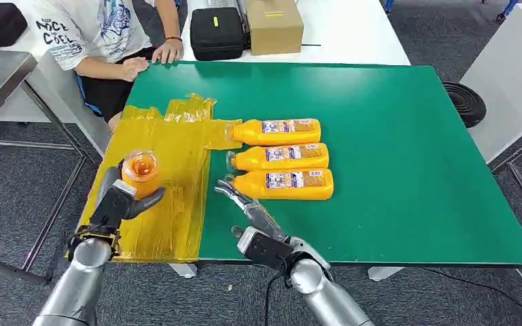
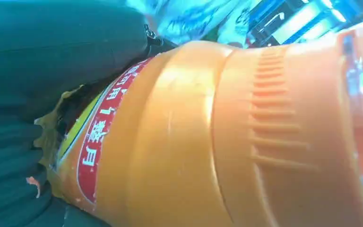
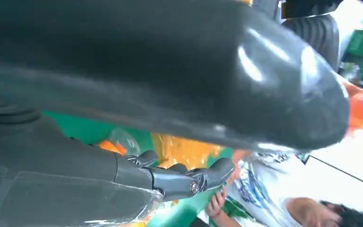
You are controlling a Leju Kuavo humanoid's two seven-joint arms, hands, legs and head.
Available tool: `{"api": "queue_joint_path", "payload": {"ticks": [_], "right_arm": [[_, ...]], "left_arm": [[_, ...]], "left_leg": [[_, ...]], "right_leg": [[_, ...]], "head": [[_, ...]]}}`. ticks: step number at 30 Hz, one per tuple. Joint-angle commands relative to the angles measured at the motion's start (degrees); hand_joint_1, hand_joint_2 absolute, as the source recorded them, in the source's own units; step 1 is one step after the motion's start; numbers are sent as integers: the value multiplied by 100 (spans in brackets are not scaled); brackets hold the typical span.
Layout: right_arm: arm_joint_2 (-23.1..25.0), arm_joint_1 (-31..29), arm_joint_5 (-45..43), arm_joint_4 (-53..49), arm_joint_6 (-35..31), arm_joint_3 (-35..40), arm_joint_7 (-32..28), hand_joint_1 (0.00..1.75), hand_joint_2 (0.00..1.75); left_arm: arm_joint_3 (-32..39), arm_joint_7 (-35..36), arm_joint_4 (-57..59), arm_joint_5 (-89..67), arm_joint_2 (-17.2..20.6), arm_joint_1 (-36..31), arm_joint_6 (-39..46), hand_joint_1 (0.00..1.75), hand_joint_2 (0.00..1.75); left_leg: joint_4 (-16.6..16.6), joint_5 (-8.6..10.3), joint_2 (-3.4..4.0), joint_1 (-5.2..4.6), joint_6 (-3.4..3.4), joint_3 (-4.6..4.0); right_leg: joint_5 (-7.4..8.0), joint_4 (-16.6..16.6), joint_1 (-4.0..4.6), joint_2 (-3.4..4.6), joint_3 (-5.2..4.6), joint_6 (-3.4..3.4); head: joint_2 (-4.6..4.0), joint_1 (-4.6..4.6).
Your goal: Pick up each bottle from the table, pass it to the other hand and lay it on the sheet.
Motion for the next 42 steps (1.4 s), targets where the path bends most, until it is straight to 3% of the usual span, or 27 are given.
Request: {"api": "queue_joint_path", "payload": {"ticks": [1,5,9,13,19,27,42], "right_arm": [[-246,123,-100,-252,67,-199,-35,0,0],[-248,94,-110,-287,53,-253,-23,0,0],[-241,244,-112,-474,67,-383,31,0,0],[-242,349,-103,-633,52,-540,30,0,0],[-230,689,-109,-1075,-7,-964,7,0,0],[-288,843,-240,-1418,-35,-1376,-67,0,0],[-251,997,-256,-1356,-37,-1429,-179,0,0]], "left_arm": [[-228,4,212,-64,1062,-1047,-680,175,175],[-598,264,245,-332,1274,-1484,-929,175,175],[-1471,723,644,-1160,1667,-1869,-1150,175,175],[-2082,838,1124,-1720,1893,-1888,-1292,175,175],[-2813,991,1662,-2447,1933,-1702,-1137,175,175],[-3174,1205,1834,-2802,1755,-1357,-879,175,175],[-3185,1191,2258,-2841,1619,-1486,-877,175,175]], "left_leg": [[3,-5,-4,7,-1,6],[10,-6,-11,9,-2,0],[9,-7,-26,9,-2,15],[-2,-4,-5,0,1,14],[-5,-10,-15,1,0,34],[-8,-12,-6,-3,1,34],[-8,-10,-7,0,0,41]], "right_leg": [[-5,-2,9,-10,11,-10],[-9,5,11,-17,8,-13],[-16,4,13,-35,26,-18],[-7,-2,2,-11,15,-9],[-16,-6,4,-22,38,-15],[-13,-9,0,-12,37,-13],[-11,-13,3,-14,45,-14]], "head": [[0,-2],[0,0],[0,0],[0,0],[0,0],[0,0],[0,0]]}}
